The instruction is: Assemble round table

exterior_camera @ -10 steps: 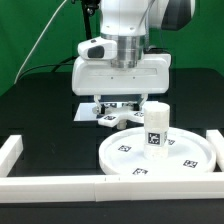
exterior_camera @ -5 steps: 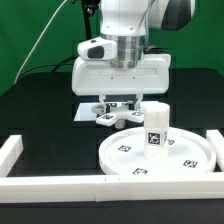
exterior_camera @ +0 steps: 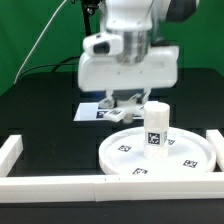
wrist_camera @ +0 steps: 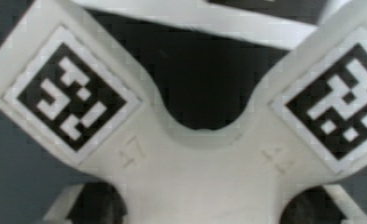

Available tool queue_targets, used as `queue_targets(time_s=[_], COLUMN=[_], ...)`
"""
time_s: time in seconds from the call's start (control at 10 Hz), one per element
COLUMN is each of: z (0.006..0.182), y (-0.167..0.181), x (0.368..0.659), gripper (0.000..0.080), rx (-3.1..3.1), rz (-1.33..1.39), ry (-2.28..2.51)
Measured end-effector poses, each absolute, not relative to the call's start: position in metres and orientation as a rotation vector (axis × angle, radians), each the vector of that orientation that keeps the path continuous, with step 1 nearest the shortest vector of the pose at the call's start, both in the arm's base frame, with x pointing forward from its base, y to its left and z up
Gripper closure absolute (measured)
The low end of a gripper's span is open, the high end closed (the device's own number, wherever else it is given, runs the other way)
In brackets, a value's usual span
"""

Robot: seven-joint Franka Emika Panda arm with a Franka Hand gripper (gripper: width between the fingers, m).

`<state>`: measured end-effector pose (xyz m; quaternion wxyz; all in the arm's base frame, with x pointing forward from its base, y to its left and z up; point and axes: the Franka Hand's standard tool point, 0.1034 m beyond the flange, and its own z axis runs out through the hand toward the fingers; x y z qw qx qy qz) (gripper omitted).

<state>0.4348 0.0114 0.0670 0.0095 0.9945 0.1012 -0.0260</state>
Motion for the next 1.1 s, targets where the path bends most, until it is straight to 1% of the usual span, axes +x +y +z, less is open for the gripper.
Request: queue_targets(time_s=[0.1,0.2,0.3,0.4,0.6,0.7,0.8,0.9,1.0,1.1], z=[0.087,0.1,0.105,0.103,0.104,0.109,0.125,0.148,0.164,0.174], y=[0.017,0.026,0.037,0.037,0.033,0.026,0.026,0.026,0.023,0.019], x=[0.447,0.456,0.457,0.456,0.459,0.469,0.488,0.516,0.538,0.559], gripper=[0.0366,0.0364,0.0364,0.0363,0.0363,0.0363,0.0363,0.0363,0.0363,0.0363], rx=[3.112,3.102,3.081,3.08,3.077,3.076,3.082,3.083,3.084,3.086], rz=[-0.086,-0.105,-0.115,-0.117,-0.113,-0.1,-0.097,-0.073,-0.046,-0.01], ry=[0.339,0.315,0.281,0.3,0.328,0.338,0.337,0.354,0.381,0.379])
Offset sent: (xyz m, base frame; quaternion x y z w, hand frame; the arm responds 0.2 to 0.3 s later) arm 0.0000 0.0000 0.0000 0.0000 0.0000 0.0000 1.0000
